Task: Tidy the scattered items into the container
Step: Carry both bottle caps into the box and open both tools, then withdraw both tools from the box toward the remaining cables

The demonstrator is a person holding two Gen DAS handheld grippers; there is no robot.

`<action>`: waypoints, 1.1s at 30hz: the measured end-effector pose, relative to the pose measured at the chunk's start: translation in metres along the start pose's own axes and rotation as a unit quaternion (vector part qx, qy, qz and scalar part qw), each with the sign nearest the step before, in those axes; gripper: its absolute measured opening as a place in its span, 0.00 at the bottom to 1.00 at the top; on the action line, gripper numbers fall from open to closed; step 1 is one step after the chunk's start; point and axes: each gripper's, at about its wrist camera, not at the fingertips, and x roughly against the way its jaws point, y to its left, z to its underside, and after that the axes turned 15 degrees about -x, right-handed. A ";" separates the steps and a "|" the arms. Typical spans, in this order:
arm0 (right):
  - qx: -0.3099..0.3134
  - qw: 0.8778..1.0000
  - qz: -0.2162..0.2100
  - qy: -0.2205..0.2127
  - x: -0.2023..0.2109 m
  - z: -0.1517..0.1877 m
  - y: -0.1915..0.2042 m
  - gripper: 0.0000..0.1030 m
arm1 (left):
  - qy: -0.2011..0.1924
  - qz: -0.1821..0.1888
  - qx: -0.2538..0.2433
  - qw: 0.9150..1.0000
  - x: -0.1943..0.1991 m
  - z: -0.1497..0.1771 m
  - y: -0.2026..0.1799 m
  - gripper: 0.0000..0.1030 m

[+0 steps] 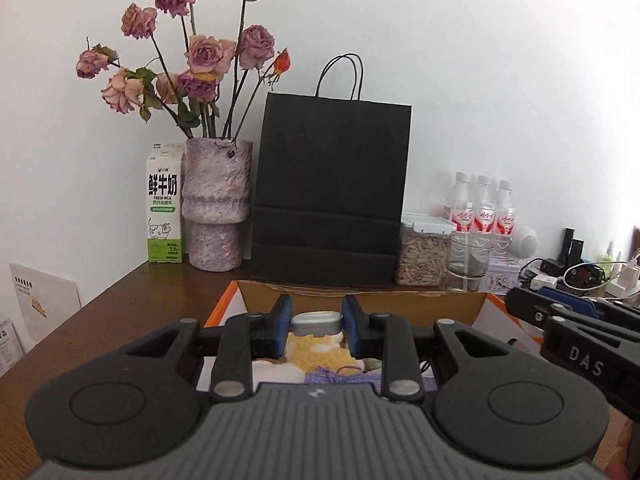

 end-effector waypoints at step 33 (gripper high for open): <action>0.026 1.000 0.001 0.005 0.007 0.015 -0.003 1.00 | -0.002 -0.064 -0.028 0.998 -0.004 0.023 -0.005 1.00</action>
